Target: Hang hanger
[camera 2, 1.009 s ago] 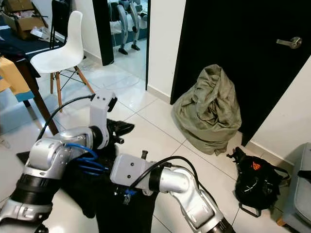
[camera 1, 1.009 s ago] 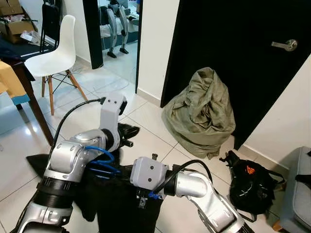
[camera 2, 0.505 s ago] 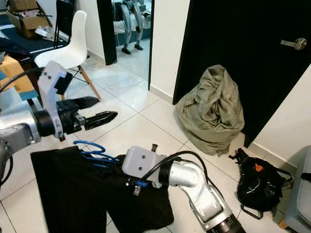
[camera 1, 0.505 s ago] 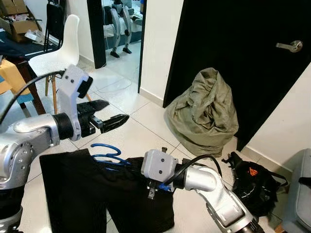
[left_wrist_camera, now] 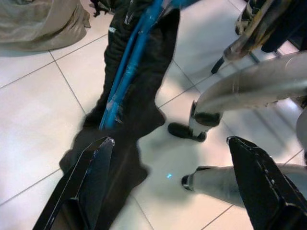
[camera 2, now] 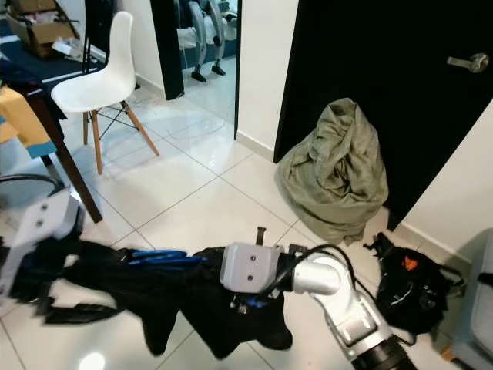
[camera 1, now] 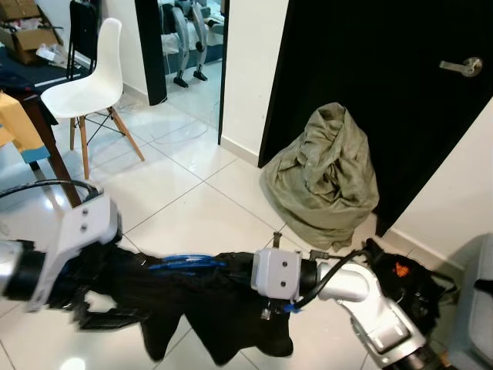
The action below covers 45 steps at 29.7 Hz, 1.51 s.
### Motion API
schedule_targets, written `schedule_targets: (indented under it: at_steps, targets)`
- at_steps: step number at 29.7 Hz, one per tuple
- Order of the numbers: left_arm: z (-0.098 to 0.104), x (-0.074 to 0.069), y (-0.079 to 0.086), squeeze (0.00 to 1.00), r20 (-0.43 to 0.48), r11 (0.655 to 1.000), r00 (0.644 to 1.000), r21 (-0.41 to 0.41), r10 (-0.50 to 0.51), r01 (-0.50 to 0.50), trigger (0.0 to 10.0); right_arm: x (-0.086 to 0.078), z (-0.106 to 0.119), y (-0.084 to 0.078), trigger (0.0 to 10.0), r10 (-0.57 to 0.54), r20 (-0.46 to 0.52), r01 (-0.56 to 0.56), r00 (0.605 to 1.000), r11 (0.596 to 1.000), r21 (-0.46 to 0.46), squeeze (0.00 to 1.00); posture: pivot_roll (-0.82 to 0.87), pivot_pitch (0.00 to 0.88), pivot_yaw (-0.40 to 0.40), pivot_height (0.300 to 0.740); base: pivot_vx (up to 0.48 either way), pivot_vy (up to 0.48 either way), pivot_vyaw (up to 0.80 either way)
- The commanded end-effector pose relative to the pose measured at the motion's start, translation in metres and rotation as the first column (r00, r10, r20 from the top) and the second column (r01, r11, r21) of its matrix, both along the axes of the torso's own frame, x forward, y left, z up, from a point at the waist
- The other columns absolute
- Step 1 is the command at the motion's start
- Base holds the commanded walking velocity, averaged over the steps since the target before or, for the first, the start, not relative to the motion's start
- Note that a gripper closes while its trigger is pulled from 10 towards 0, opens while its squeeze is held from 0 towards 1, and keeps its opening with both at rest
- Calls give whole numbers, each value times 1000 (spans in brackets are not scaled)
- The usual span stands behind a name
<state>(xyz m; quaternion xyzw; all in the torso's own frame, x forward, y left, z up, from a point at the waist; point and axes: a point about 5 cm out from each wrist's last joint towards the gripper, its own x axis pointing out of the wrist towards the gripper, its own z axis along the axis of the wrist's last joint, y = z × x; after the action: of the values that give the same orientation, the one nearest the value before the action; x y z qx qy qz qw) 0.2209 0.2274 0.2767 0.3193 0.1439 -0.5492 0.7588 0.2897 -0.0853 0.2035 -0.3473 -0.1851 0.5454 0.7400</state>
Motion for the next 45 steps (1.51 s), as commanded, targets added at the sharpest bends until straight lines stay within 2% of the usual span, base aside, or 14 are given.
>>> schedule_targets:
  at_steps: [1,6,14,22,23,24,25,26,27,30,31,33,34,45]
  targets:
    - [-3,2,2,0,9,998,1000,61,-16,15,10000,-1,5,-2,0,7,38,-8,999,1000,25,0,49,211,-69,740,0,0,0]
    - [0,20,-7,0,239,992,970,123,-37,7,10000,-4,7,-3,0,4,44,-6,999,999,48,0,27,209,-64,740,0,0,0]
    - [3,21,1,0,256,981,963,191,-88,39,10000,-8,3,-10,0,44,89,-43,995,999,-7,0,29,213,-57,740,0,0,0]
    - [1,18,3,0,220,985,972,169,-82,45,10000,-9,5,-9,0,56,92,-56,994,998,-3,0,35,217,-61,740,0,0,0]
    - [-1,19,3,0,221,984,972,171,-79,42,8157,-9,5,-8,0,58,94,-58,994,998,1,0,35,217,-61,740,0,0,0]
    - [-1,19,3,0,221,984,972,171,-79,42,8157,-9,5,-8,0,58,94,-58,994,998,1,0,35,217,-61,740,0,0,0]
    - [-3,21,4,0,224,985,972,167,-69,32,7490,-9,7,-7,0,60,96,-61,994,998,6,0,33,218,-62,740,0,0,0]
    - [-5,23,5,0,227,987,972,159,-56,20,4980,-9,8,-7,0,63,95,-65,993,998,13,0,32,217,-62,740,0,0,0]
    - [-6,24,6,0,228,988,972,156,-49,13,4078,-10,10,-6,0,66,94,-68,993,998,19,0,32,217,-62,740,0,0,0]
    - [-11,28,8,0,241,987,970,161,-41,1,3647,-11,12,-5,0,74,97,-77,992,997,26,0,29,217,-62,740,0,0,0]
    - [-13,31,8,0,251,988,967,154,-35,-4,1647,-12,14,-5,0,81,100,-84,992,996,30,0,23,218,-63,740,0,0,0]
    - [-15,33,7,0,256,989,966,148,-31,-8,1647,-13,15,-4,0,85,102,-89,991,995,33,0,23,218,-63,740,0,0,0]
    - [-16,35,6,0,261,990,965,137,-27,-10,157,-13,17,-3,0,90,104,-94,990,995,38,0,22,218,-63,740,0,0,0]
    - [-13,44,3,0,303,996,953,86,4,-32,0,-15,22,4,0,103,106,-110,989,992,64,0,18,221,-62,740,0,0,0]
